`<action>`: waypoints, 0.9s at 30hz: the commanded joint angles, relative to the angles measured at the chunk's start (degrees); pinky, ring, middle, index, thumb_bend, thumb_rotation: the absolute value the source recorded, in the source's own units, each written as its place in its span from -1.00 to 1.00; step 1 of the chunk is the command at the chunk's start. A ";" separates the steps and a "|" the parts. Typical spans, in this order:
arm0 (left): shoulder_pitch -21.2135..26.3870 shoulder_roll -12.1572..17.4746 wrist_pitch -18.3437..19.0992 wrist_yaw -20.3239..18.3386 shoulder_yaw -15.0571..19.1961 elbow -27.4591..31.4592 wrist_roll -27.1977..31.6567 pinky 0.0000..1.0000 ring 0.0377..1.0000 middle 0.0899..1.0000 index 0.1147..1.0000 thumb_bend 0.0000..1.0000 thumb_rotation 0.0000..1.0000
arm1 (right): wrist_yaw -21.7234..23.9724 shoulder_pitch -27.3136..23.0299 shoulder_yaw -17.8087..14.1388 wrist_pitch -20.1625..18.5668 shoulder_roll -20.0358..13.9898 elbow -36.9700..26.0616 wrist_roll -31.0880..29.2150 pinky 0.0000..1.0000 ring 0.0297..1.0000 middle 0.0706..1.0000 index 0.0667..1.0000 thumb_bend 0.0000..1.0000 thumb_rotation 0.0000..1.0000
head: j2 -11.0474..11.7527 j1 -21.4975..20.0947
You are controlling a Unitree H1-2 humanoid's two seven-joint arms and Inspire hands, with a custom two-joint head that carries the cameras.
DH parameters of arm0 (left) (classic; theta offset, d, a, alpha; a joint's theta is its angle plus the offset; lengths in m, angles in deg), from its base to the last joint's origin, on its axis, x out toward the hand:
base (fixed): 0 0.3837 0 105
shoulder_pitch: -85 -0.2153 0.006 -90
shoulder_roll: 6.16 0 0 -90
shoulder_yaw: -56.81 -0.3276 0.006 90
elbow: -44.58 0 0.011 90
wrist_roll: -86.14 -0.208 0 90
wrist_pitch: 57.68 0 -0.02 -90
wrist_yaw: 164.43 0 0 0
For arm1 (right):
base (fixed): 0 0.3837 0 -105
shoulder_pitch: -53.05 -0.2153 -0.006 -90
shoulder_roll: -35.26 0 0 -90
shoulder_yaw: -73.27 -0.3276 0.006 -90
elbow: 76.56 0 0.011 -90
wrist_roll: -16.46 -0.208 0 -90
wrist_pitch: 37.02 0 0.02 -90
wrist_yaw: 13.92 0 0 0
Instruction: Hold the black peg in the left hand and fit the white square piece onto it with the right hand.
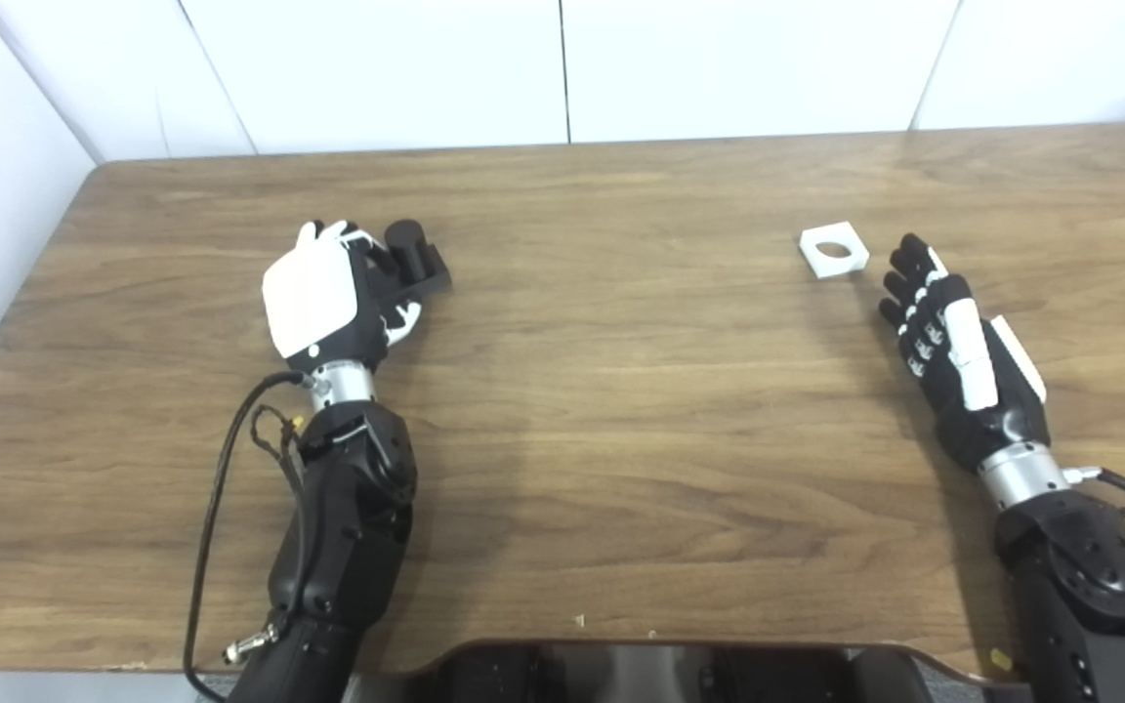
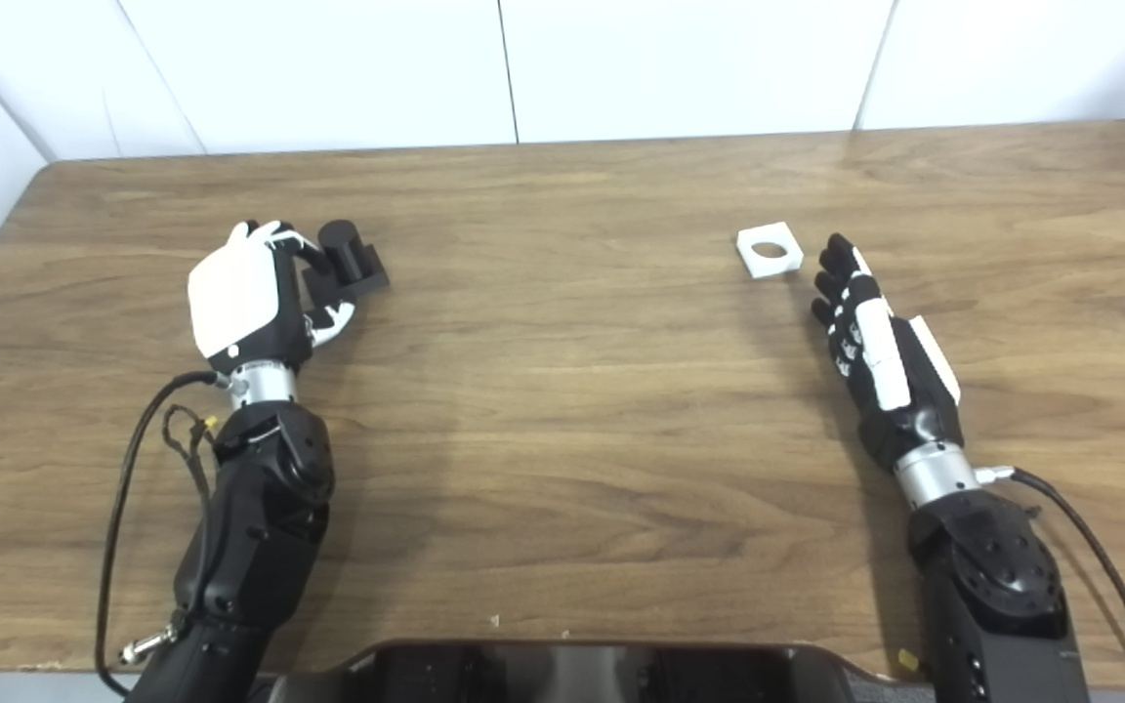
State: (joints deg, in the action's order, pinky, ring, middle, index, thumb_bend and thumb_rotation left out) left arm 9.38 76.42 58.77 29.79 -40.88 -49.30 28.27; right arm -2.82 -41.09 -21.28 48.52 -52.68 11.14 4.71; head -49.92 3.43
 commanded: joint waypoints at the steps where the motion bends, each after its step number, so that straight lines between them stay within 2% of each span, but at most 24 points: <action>1: 1.64 0.79 0.33 0.25 0.04 2.44 -0.91 0.66 0.88 0.69 0.35 0.50 -0.19 | 0.09 -1.33 0.39 0.13 0.24 0.42 0.37 1.00 1.00 1.00 0.98 0.21 0.85 | -0.02 0.06; 8: 1.18 0.93 -0.68 0.28 0.17 4.90 0.38 0.70 0.90 0.72 0.53 0.53 -0.14 | 0.29 -1.36 0.59 -0.41 0.20 0.26 0.10 1.00 1.00 1.00 1.00 0.27 0.83 | -0.02 0.10; 12: 1.41 1.09 -0.48 -0.06 0.17 5.52 0.18 0.74 0.91 0.72 0.58 0.56 -0.10 | 0.56 -1.25 0.77 0.28 -0.02 0.49 0.19 1.00 1.00 1.00 1.00 0.22 0.86 | -0.05 0.31; 17: 2.01 1.44 0.14 -0.78 0.45 4.79 -0.54 0.75 0.92 0.74 0.60 0.57 -0.12 | 0.32 -0.79 0.91 0.21 -0.31 0.16 0.75 1.00 1.00 1.00 1.00 0.19 0.92 | -0.01 0.34; 21: 2.73 1.51 0.42 -1.84 1.63 3.00 -1.41 0.75 0.93 0.77 0.63 0.60 -0.07 | 0.25 -0.60 0.83 0.55 -0.29 0.13 1.18 1.00 1.00 1.00 1.00 0.18 0.94 | 0.01 0.40; 27: 4.54 1.99 0.45 -3.27 3.77 -1.23 -1.89 0.72 0.95 0.78 0.63 0.62 -0.14 | 0.29 -0.58 0.71 0.42 -0.27 0.20 1.43 1.00 1.00 1.00 1.00 0.23 0.95 | 0.09 0.43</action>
State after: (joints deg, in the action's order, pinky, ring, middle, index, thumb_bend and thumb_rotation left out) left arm 10.96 76.86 59.09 26.18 -37.55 -50.51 27.83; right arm -2.84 -41.23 -20.79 49.12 -52.75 11.34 6.16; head -49.83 3.87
